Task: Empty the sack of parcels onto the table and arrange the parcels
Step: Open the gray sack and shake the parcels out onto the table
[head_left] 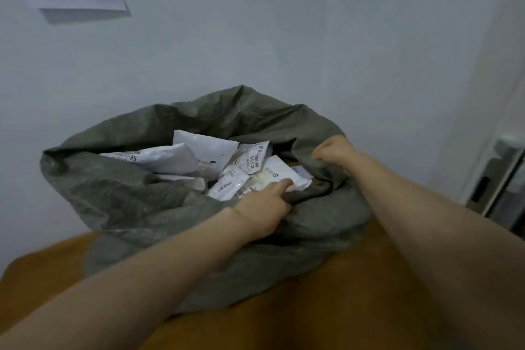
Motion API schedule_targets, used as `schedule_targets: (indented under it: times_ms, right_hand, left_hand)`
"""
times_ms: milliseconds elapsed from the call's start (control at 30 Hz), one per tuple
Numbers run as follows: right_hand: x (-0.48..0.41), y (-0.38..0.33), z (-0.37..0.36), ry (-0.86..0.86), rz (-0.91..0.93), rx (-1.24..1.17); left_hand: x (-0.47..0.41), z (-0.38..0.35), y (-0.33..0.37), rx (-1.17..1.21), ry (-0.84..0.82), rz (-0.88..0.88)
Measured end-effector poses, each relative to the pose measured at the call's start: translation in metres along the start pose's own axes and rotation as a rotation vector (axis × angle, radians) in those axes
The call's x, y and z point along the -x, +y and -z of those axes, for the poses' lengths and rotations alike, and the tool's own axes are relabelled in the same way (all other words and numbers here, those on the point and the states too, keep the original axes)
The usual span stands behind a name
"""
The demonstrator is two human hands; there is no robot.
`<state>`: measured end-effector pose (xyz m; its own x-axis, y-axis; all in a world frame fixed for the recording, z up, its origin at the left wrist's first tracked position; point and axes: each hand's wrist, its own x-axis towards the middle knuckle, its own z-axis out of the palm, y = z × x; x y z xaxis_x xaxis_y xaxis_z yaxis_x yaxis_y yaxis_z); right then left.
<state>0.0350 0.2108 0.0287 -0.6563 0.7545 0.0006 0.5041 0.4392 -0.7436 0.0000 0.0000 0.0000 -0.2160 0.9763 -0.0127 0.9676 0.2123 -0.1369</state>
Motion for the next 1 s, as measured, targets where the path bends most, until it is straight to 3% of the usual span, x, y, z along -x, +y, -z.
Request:
schedule_targets:
  times_ms: [133,267,333,433,633,700,867,1000]
  right_hand:
    - [0.001,0.003,0.011,0.175,-0.083,0.038]
    - [0.003,0.007,0.030,0.326,-0.200,0.114]
    - [-0.003,0.014,0.037,0.332,-0.283,0.026]
    - [-0.008,0.021,0.047,0.247,-0.398,-0.348]
    - [-0.022,0.027,0.045,-0.168,-0.495,-0.888]
    - [-0.039,0.019,0.047,-0.156,-0.466,-0.977]
    - [-0.095,-0.037,0.090,0.213,-0.165,-1.108]
    - [-0.117,-0.085,0.117,0.154,0.244,-0.846]
  left_hand:
    - [-0.011,0.040,-0.031,0.304,0.093,0.192]
    - [-0.017,0.074,-0.063,0.395,0.210,0.296]
    - [-0.020,0.086,-0.077,0.400,0.243,0.337]
    - [-0.028,0.096,-0.086,0.376,0.242,0.394]
    - [-0.053,0.103,-0.099,0.289,0.271,0.466]
    - [-0.063,0.109,-0.104,0.240,0.272,0.499]
    - [-0.077,0.131,-0.111,0.017,0.325,0.674]
    - [-0.090,0.149,-0.118,-0.072,0.408,0.861]
